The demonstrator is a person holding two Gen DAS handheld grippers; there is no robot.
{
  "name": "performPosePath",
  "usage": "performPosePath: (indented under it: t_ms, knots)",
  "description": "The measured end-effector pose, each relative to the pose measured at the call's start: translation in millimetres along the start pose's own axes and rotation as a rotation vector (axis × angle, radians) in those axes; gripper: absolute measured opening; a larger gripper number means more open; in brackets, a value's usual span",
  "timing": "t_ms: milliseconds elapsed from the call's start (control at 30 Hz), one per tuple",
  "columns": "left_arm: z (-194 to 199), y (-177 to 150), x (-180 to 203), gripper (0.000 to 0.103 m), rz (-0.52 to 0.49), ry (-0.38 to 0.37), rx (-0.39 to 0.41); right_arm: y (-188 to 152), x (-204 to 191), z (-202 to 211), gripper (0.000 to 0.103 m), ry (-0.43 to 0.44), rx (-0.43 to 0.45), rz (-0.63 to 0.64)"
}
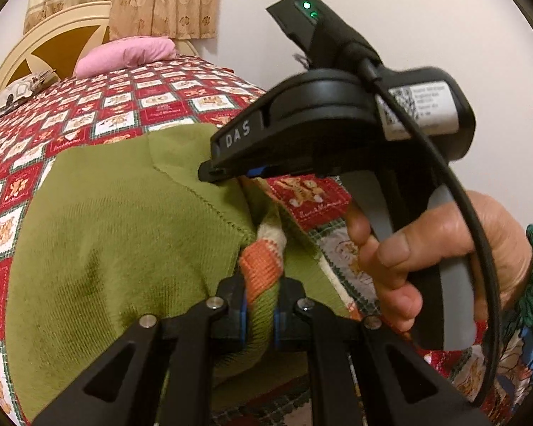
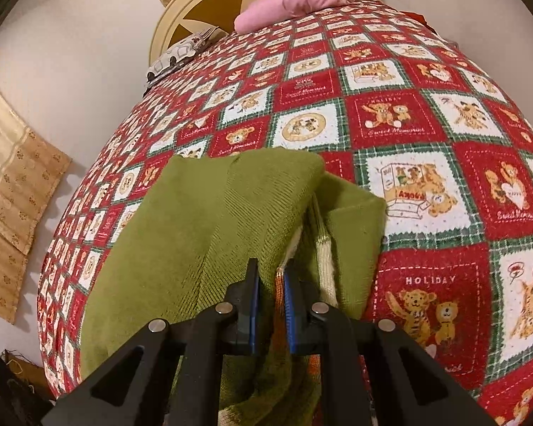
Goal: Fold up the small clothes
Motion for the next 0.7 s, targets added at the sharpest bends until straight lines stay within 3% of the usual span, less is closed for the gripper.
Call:
performPosePath:
  t_ms: [267,400,467,500,600,700]
  knots:
    - [3,-5,-5,0.013,0.011,0.003,-0.010,0,3,-11,0.012,-0.017,0.034,0.010]
    - [27,-13,-24,0.027,0.007,-0.003,-0.006,-1,4,-10,0.013,-0.029,0.044,0.031]
    - [43,-21,-42,0.028,0.023,-0.005,-0.002,-1,3,-4,0.017,-0.057,0.052,0.033]
    - [49,-25,-52,0.039,0.027,0.012,-0.001,-1,2,2,0.021,-0.083,0.058,0.047]
    - [67,-37,-84,0.041,0.039,0.070,0.025,-4,-8,43,0.025,-0.132,0.158,0.058]
    - [77,-47,-105,0.042,0.044,0.087,0.048,-19,-22,87,0.027,-0.108,0.241,0.004]
Point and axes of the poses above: each gripper's, at about its wrist camera, not at the fingertips, and z roughly against the way its jaws point, x to its right, y to its top, the point moved 7 cm from there along -z, roughly the way its jaws point, and after that the axes turned 12 degrees about y, right-handed, at the moved point
